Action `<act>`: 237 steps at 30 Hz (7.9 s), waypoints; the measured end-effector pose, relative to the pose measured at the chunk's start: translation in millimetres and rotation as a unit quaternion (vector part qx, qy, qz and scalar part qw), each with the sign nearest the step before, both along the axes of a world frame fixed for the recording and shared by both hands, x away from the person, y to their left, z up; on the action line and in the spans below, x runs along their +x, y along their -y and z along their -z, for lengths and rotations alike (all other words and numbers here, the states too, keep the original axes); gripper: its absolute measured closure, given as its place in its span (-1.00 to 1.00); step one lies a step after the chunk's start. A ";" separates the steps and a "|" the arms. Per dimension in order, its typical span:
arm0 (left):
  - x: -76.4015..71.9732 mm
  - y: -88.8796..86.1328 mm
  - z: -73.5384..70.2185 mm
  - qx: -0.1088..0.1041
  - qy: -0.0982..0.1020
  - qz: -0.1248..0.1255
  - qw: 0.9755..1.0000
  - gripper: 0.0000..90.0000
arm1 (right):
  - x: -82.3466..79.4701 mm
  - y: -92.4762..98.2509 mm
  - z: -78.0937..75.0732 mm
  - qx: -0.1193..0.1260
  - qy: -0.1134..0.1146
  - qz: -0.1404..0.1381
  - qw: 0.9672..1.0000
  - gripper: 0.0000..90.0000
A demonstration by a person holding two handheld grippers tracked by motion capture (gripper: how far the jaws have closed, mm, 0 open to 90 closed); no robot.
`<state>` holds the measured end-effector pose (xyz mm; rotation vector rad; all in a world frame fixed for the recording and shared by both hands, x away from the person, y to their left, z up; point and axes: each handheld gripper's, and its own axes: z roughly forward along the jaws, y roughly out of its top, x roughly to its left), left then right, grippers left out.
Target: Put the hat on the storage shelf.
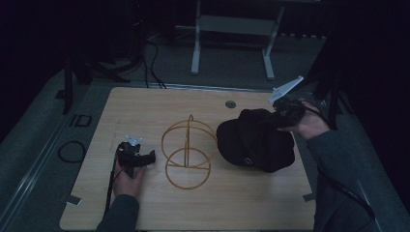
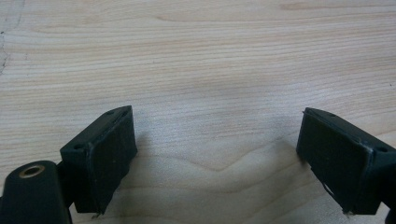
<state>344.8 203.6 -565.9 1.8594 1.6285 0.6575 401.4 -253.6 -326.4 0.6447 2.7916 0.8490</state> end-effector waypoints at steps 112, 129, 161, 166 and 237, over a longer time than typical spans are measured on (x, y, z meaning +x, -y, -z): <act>0.0 0.7 -0.1 0.000 0.001 0.004 1.000 -0.73 | -13.3 -96.2 -86.9 0.182 0.055 -0.099 0.977 0.91; 0.2 0.9 0.0 -0.001 0.003 0.002 1.000 -0.73 | -19.4 -134.5 -88.6 0.163 0.055 -0.128 0.977 0.91; 0.1 0.7 -0.2 -0.001 0.001 0.004 1.000 -0.73 | -24.3 -194.0 -70.2 0.077 0.045 -0.159 0.983 0.88; 0.1 0.7 -0.4 -0.001 0.000 0.004 1.000 -0.73 | -25.5 -199.6 -64.4 0.064 0.040 -0.163 0.984 0.86; 0.1 0.5 -0.2 0.001 0.000 0.005 1.000 -0.73 | -14.6 -184.9 -38.6 0.046 0.019 -0.120 0.992 0.09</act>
